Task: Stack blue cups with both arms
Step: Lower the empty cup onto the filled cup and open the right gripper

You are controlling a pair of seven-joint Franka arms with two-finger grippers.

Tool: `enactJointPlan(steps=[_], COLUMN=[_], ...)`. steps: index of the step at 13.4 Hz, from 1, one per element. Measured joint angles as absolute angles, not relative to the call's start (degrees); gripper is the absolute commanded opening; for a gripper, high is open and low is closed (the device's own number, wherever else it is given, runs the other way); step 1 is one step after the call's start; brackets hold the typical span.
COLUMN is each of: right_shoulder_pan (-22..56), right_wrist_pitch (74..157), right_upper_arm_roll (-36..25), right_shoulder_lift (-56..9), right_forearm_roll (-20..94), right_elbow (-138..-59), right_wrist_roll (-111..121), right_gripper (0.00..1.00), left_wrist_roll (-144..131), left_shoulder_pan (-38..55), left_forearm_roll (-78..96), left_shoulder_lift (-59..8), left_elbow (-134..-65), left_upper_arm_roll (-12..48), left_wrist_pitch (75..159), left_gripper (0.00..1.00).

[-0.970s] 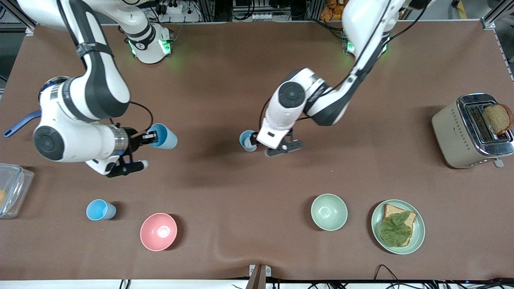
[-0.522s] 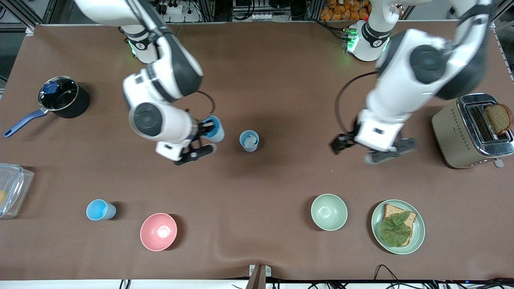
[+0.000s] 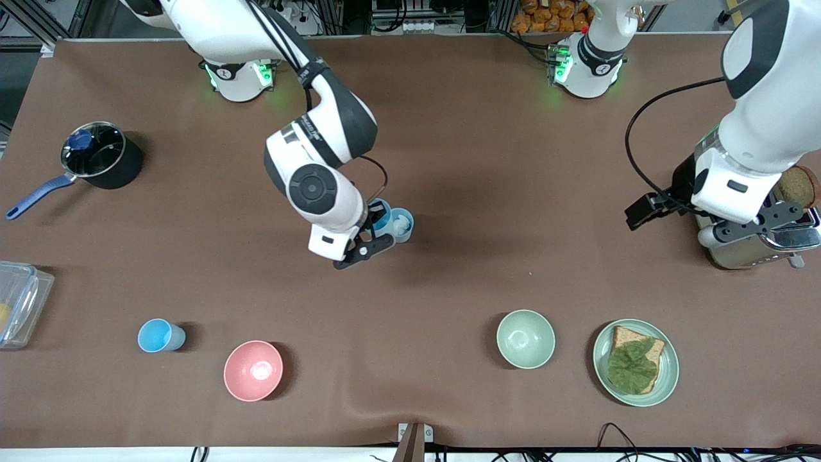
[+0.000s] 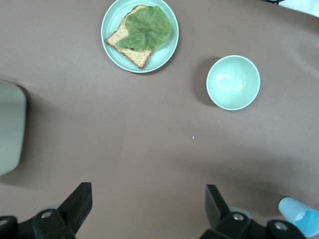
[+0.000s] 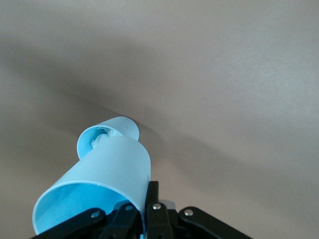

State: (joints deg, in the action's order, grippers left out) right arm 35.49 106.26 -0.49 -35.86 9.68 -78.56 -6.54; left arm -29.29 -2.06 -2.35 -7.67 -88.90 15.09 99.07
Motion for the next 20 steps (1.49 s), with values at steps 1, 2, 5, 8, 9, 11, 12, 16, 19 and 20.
enactJointPlan(steps=[1,2,5,8,9,11,12,16,19,20], right_shoulder_pan=[36.2,36.7,37.6,38.5,38.8,39.3,39.4,39.5,40.2,40.4], right_wrist_pitch=[106.6,107.0,108.5,109.9,109.9,110.1,110.3,110.3,110.4,110.6], right_upper_arm_roll=[-0.5,-0.5,-0.5,-0.5,-0.5,-0.5,-0.5,-0.5,-0.6,-0.6], right_shoulder_lift=[-36.4,-36.8,-37.5,-38.4,-38.6,-39.0,-39.2,-39.4,-39.4,-39.4], right_forearm_roll=[9.4,9.3,9.3,9.1,8.8,8.1,7.9,7.0,5.2,5.2], right_elbow=[-78.6,-78.6,-78.5,-78.6,-78.7,-79.0,-79.2,-79.8,-80.2,-80.1], right_wrist_roll=[-7.2,-7.6,-9.7,-11.0,-11.2,-12.1,-12.3,-14.0,-16.3,-16.6], right_gripper=[0.0,0.0,0.0,0.0,0.0,0.0,0.0,0.38,1.0,1.0], left_wrist_roll=[-27.5,-25.3,-20.9,-17.1,-15.9,-14.8,-14.7,-14.4,-14.1,-14.0], left_shoulder_pan=[-1.7,-1.5,-1.3,-1.1,-1.0,-0.2,0.2,1.2,2.1,2.3], left_forearm_roll=[-2.4,-2.4,-2.3,-2.3,-2.3,-2.3,-2.3,-2.3,-2.3,-2.3], left_shoulder_lift=[-7.2,-6.8,-4.4,-1.1,-0.3,0.5,0.7,0.7,0.7,0.7], left_elbow=[-89.1,-89.3,-91.6,-95.2,-95.9,-96.2,-96.1,-94.9,-93.5,-92.6], left_upper_arm_roll=[14.3,13.5,10.6,8.7,8.0,6.8,6.5,6.1,4.7,4.7], left_wrist_pitch=[98.0,97.2,96.5,96.8,96.9,97.1,97.4,97.8,97.0,95.8], left_gripper=[1.0,1.0,1.0,1.0,1.0,1.0,1.0,1.0,1.0,1.0])
